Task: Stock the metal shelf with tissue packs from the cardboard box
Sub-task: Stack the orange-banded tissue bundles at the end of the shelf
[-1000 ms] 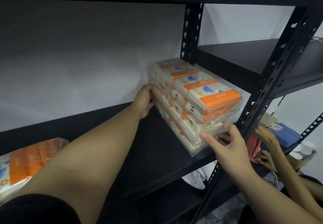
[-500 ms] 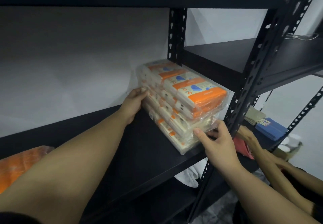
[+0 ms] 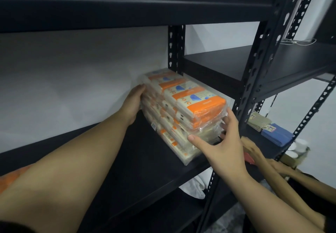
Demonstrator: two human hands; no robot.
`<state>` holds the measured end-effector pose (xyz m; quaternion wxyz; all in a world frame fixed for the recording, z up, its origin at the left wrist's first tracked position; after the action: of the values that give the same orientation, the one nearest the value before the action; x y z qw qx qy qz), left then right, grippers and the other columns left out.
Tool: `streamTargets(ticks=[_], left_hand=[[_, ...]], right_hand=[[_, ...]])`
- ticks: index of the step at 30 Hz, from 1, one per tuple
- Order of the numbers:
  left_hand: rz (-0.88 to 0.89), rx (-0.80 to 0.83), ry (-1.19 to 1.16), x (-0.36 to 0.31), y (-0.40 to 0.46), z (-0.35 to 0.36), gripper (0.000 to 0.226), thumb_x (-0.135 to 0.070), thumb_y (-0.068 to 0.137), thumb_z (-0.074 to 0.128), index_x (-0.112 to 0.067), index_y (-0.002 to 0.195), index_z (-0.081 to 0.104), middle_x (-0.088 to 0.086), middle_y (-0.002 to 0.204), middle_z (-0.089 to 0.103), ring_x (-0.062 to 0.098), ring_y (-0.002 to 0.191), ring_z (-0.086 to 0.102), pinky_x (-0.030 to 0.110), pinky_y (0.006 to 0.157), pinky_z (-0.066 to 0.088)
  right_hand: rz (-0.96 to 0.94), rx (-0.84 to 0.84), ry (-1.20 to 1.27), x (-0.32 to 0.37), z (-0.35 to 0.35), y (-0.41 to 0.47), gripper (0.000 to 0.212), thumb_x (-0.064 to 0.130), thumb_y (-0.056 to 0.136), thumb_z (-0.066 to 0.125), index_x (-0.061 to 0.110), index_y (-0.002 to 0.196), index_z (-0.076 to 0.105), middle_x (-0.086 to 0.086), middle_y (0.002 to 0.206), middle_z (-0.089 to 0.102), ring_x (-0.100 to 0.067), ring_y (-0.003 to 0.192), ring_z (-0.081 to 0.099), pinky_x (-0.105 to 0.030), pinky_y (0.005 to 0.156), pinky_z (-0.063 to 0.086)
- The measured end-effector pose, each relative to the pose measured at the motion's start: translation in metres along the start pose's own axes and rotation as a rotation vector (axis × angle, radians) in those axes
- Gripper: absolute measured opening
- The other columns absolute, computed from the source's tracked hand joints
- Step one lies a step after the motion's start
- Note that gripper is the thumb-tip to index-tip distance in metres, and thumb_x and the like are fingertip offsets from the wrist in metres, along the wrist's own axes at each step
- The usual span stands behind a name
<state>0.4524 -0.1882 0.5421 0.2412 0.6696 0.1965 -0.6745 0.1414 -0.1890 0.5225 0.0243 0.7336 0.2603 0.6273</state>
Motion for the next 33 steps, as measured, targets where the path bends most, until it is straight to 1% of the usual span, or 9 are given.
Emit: streamTargets(ticks=[2, 4, 9, 12, 14, 19, 22, 28, 33], left_hand=[[-0.01, 0.004, 0.021, -0.003, 0.002, 0.002, 0.029, -0.047, 0.109, 0.041, -0.032, 0.119, 0.064, -0.01, 0.112, 0.075, 0.002, 0.098, 0.072, 0.027, 0.084, 0.052], [-0.006, 0.013, 0.049, -0.004, 0.004, 0.004, 0.033, -0.05, 0.108, 0.043, -0.029, 0.123, 0.065, -0.008, 0.111, 0.077, 0.007, 0.1, 0.074, 0.03, 0.09, 0.054], [0.005, 0.046, 0.116, -0.001, 0.008, 0.004, 0.046, -0.055, 0.107, 0.041, -0.026, 0.129, 0.069, -0.004, 0.116, 0.078, 0.013, 0.106, 0.074, 0.039, 0.102, 0.052], [-0.01, 0.057, 0.154, 0.001, 0.007, 0.007, 0.054, -0.066, 0.104, 0.035, -0.031, 0.127, 0.07, -0.006, 0.116, 0.078, 0.013, 0.11, 0.073, 0.04, 0.104, 0.05], [-0.036, 0.061, 0.156, 0.004, 0.006, 0.01, 0.061, -0.071, 0.102, 0.031, -0.032, 0.125, 0.072, -0.006, 0.114, 0.079, 0.013, 0.109, 0.073, 0.04, 0.105, 0.049], [-0.042, 0.011, 0.144, 0.008, 0.008, 0.011, 0.064, -0.076, 0.097, 0.033, -0.034, 0.126, 0.071, -0.006, 0.116, 0.078, 0.016, 0.112, 0.073, 0.049, 0.11, 0.047], [-0.037, -0.014, 0.14, 0.007, 0.008, 0.012, 0.062, -0.073, 0.099, 0.034, -0.031, 0.126, 0.071, -0.005, 0.116, 0.078, 0.016, 0.112, 0.073, 0.048, 0.11, 0.048], [-0.068, 0.027, 0.156, 0.001, 0.003, 0.017, 0.058, -0.072, 0.101, 0.033, -0.035, 0.124, 0.071, -0.007, 0.115, 0.078, 0.016, 0.113, 0.072, 0.048, 0.112, 0.046], [-0.09, 0.016, 0.174, -0.003, 0.002, 0.018, 0.057, -0.071, 0.101, 0.033, -0.034, 0.122, 0.071, -0.005, 0.113, 0.079, 0.017, 0.111, 0.072, 0.047, 0.111, 0.047]], right_hand=[[-0.053, 0.014, 0.037, 0.007, 0.004, 0.002, 0.113, 0.048, 0.058, 0.098, 0.047, 0.151, 0.033, 0.029, 0.142, 0.051, 0.007, 0.133, 0.048, -0.026, 0.106, 0.042], [-0.058, -0.001, 0.048, 0.008, 0.007, 0.004, 0.112, 0.044, 0.058, 0.1, 0.046, 0.149, 0.035, 0.028, 0.139, 0.053, 0.008, 0.13, 0.051, -0.019, 0.102, 0.042], [-0.049, -0.023, 0.013, 0.002, 0.012, 0.006, 0.115, 0.045, 0.056, 0.102, 0.048, 0.146, 0.031, 0.025, 0.141, 0.05, 0.009, 0.129, 0.049, -0.02, 0.102, 0.041], [-0.056, 0.023, -0.05, 0.0, 0.013, 0.006, 0.132, 0.045, 0.049, 0.104, 0.046, 0.153, 0.023, 0.022, 0.146, 0.045, 0.0, 0.137, 0.045, -0.035, 0.112, 0.043], [-0.067, 0.048, -0.077, 0.0, 0.014, 0.007, 0.134, 0.039, 0.051, 0.104, 0.043, 0.155, 0.02, 0.021, 0.146, 0.045, -0.003, 0.138, 0.046, -0.042, 0.114, 0.044], [-0.111, 0.045, -0.099, 0.002, 0.009, 0.018, 0.116, 0.028, 0.057, 0.1, 0.05, 0.144, 0.025, 0.025, 0.139, 0.048, 0.005, 0.131, 0.048, -0.021, 0.103, 0.041], [-0.108, 0.049, -0.081, 0.0, 0.005, 0.022, 0.112, 0.027, 0.059, 0.099, 0.053, 0.14, 0.027, 0.027, 0.138, 0.049, 0.009, 0.128, 0.048, -0.014, 0.097, 0.04], [-0.08, 0.054, -0.074, -0.006, 0.005, 0.012, 0.125, 0.036, 0.058, 0.101, 0.045, 0.154, 0.022, 0.024, 0.145, 0.046, 0.001, 0.135, 0.047, -0.037, 0.113, 0.044], [-0.082, 0.048, -0.061, -0.004, 0.005, 0.009, 0.122, 0.035, 0.058, 0.102, 0.045, 0.152, 0.025, 0.028, 0.141, 0.047, 0.005, 0.133, 0.048, -0.031, 0.111, 0.044]])
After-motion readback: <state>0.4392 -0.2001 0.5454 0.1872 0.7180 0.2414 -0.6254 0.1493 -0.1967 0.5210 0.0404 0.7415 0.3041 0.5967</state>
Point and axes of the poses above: each hand's wrist, its own y-axis towards the middle knuckle, its own z-axis out of the palm, x = y × z, the point moved 1 cm from there along y, towards the middle knuckle
